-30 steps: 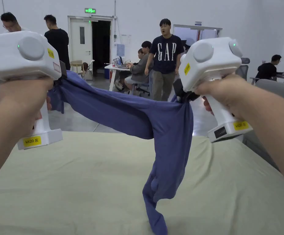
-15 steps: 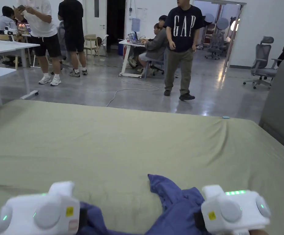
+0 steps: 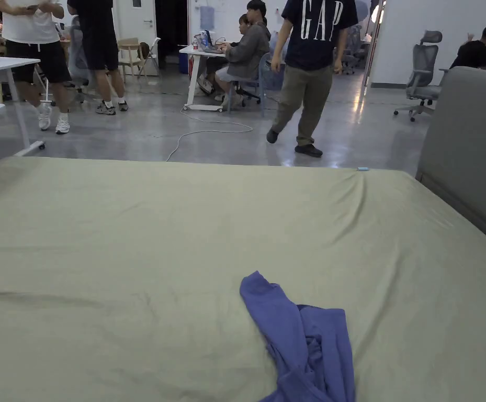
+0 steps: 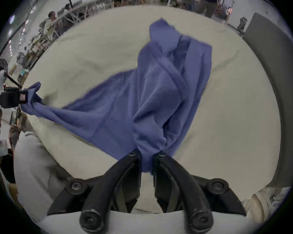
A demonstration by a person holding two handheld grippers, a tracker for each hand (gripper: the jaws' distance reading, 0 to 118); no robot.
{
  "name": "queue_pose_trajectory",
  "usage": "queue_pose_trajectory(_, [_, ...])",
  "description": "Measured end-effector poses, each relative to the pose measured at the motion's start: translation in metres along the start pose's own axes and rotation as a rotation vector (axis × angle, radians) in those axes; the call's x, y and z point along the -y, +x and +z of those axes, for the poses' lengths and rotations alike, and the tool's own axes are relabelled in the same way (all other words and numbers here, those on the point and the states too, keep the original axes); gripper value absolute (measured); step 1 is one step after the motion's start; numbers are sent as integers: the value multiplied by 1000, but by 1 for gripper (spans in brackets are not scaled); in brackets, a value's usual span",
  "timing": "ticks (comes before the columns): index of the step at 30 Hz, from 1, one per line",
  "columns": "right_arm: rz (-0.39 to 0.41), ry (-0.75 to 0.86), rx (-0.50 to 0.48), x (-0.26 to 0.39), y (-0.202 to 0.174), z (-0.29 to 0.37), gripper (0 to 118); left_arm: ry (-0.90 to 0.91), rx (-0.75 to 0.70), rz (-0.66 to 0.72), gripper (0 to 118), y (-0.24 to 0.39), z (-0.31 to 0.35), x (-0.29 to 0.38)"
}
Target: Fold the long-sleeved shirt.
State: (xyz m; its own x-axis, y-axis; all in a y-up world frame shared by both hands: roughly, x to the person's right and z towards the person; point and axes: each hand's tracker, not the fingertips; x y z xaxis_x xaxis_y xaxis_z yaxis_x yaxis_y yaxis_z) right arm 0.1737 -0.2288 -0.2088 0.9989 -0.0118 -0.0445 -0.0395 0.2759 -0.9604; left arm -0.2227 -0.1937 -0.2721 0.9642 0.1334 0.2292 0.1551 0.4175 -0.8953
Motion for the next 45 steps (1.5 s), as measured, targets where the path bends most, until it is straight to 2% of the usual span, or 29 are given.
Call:
queue_pose_trajectory(2, [-23,-29,-8,3,2,-19,11,-54,-28,10,0,-3,-20,2])
queue_pose_trajectory(5, [-87,-26,-55,-2,15,-18,24,-112,-39,26,0,-10,-51,9])
queue_pose_trajectory(7, [-190,14,-116,-3,24,-7,53,-111,-30,34,4,-15,-56,12])
queue_pose_trajectory(8, [-207,12,-137,-5,28,0,75,-99,-21,36,15,-17,-50,9])
queue_pose_trajectory(9, [-198,20,-111,-4,28,16,98,-64,-17,65,50,-19,-42,5])
queue_pose_trajectory(10, [-206,65,-64,-5,29,31,100,-26,-28,77,77,-19,-31,3])
queue_pose_trajectory(11, [-213,116,-25,-4,29,48,100,3,-33,79,96,-18,-19,2])
queue_pose_trajectory(12, [-198,174,-4,-1,27,69,100,58,-30,89,108,-19,-3,2])
queue_pose_trajectory(13, [-178,222,-2,5,25,88,100,119,-12,100,108,-19,13,3])
queue_pose_trajectory(16, [-172,305,-11,20,18,125,100,189,14,88,106,-11,47,12])
queue_pose_trajectory(18, [-166,309,-32,33,12,135,97,112,51,64,91,-8,56,21])
queue_pose_trajectory(19, [-154,336,-50,42,7,135,97,113,76,54,91,-1,61,29])
queue_pose_trajectory(20, [-137,360,-47,49,3,135,82,111,88,41,48,0,62,33])
queue_pose_trajectory(21, [-127,352,-33,53,-3,130,32,72,63,30,0,3,59,38])
queue_pose_trajectory(22, [-123,310,-17,56,-8,123,0,77,55,34,0,6,59,40])
queue_pose_trajectory(26, [-143,274,-150,62,-9,115,0,89,103,46,0,5,54,26])
queue_pose_trajectory(27, [-142,272,-145,61,-9,115,0,130,56,73,17,4,50,19])
queue_pose_trajectory(29, [-131,268,-130,53,-11,111,0,165,2,84,100,1,30,3])
queue_pose_trajectory(30, [-124,270,-123,50,-10,111,0,128,-23,65,118,-1,10,-5])
queue_pose_trajectory(31, [-125,274,-117,47,-8,111,0,139,-15,76,118,0,-5,-16])
queue_pose_trajectory(34, [-139,270,-130,34,-6,106,0,-113,-67,18,118,-1,-71,-34])
queue_pose_trajectory(36, [-141,268,-143,25,0,106,0,-242,-14,23,110,0,-105,-27])
queue_pose_trajectory(37, [-137,263,-144,14,2,101,0,-184,-128,-73,108,10,-102,-25])
queue_pose_trajectory(38, [-132,262,-137,5,6,101,0,-126,-122,-132,92,17,-93,-27])
queue_pose_trajectory(40, [-121,281,-83,-29,23,100,0,-94,-37,-176,3,26,-63,-22])
queue_pose_trajectory(41, [-130,290,-69,-48,32,97,10,-66,-32,-186,3,29,-55,-25])
queue_pose_trajectory(43, [-160,321,-49,-97,60,85,104,-40,107,-101,3,24,-35,-19])
queue_pose_trajectory(44, [-170,321,-53,-125,74,73,118,-32,164,-56,3,19,-29,-21])
queue_pose_trajectory(45, [-201,297,-7,-153,86,57,116,-18,186,-11,3,14,-24,-22])
